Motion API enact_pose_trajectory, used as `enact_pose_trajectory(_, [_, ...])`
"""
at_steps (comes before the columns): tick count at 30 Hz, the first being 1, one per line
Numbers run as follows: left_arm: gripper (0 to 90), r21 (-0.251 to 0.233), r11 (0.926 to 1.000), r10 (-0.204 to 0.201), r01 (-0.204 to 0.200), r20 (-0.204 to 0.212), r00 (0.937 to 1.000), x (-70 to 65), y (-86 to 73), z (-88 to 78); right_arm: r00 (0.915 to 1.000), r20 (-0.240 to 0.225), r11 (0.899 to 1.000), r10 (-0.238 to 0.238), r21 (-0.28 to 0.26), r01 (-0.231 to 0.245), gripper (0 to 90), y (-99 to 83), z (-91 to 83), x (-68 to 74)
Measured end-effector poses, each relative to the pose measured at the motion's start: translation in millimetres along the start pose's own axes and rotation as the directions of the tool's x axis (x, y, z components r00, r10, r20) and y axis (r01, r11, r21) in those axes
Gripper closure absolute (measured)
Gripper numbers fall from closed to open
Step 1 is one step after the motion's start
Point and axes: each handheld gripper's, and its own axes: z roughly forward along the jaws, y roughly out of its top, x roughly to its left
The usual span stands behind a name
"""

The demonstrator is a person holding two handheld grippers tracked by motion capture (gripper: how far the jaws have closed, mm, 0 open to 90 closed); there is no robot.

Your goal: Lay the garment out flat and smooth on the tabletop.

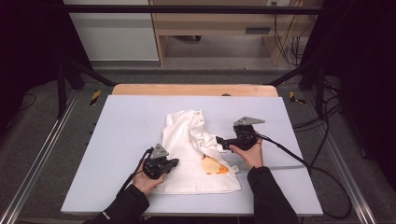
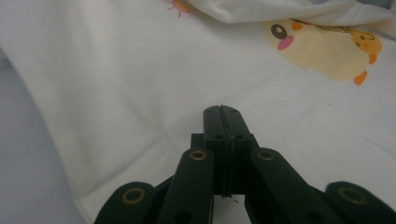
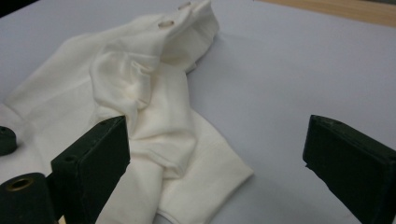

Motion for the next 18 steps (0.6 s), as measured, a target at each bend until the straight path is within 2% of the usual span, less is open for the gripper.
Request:
enact_pose_trajectory(6, [89.6,0.001,1.0,0.002,-0.002,-0.001,1.0,-0.1,0.1,0.0,0.9999,0.006,0.998,-0.009,0.055,0.009,20.2,-11.9,10.5,-2.9])
enact_pose_trajectory(13, [89.6,0.001,1.0,0.003,-0.003,-0.001,1.0,-0.1,0.1,0.0,0.9992,0.021,0.991,-0.034,0.132,0.031,34.2,-21.5,24.8,-0.9])
enact_pose_trajectory(18, [89.6,0.001,1.0,0.004,-0.004,-0.002,1.0,-0.2,0.1,-0.1,0.9988,0.006,0.989,-0.048,0.137,0.046,45.0,-23.3,25.9,0.0])
